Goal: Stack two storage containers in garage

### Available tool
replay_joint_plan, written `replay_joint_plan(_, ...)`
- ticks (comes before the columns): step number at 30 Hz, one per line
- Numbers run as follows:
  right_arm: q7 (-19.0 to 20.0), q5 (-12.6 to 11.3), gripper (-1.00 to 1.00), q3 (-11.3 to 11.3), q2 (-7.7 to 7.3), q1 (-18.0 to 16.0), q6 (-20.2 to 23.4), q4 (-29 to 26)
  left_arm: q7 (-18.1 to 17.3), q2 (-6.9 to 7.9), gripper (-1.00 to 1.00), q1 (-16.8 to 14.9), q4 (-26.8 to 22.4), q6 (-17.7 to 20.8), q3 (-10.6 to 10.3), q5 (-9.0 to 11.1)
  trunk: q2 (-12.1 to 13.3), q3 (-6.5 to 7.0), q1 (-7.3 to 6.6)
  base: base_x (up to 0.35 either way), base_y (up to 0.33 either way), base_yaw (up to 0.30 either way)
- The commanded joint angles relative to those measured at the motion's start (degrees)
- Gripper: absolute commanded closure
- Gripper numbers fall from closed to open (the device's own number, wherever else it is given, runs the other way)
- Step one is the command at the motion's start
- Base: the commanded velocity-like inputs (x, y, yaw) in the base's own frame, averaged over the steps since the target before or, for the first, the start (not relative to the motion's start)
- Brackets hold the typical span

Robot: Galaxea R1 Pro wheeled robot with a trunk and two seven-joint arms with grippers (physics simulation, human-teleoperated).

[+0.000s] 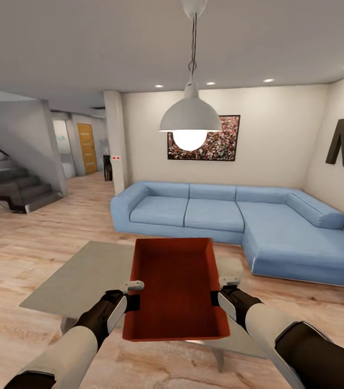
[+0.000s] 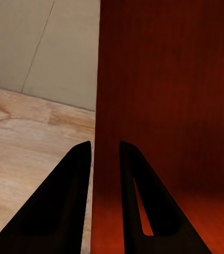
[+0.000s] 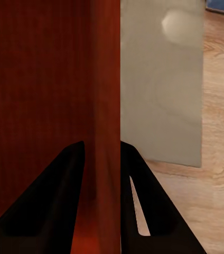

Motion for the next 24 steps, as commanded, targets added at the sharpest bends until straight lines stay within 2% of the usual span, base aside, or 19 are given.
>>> replay_joint_plan(1,-0.5,-0.5,1.0,2.4,-0.01,0.0,0.3,-0.3,1.4,0.06,1.0,0.0,0.1,0.5,-0.7,-1.4,-0.1,-0.11,0.02,0.0,0.0,0.3)
replay_joint_plan(24,-0.5,-0.5,1.0,2.4,-0.01,0.0,0.3,-0.3,1.4,0.06,1.0,0.0,0.1,0.5,-0.7,-1.4,-0.1,-0.11,0.02,0.0,0.0,0.3)
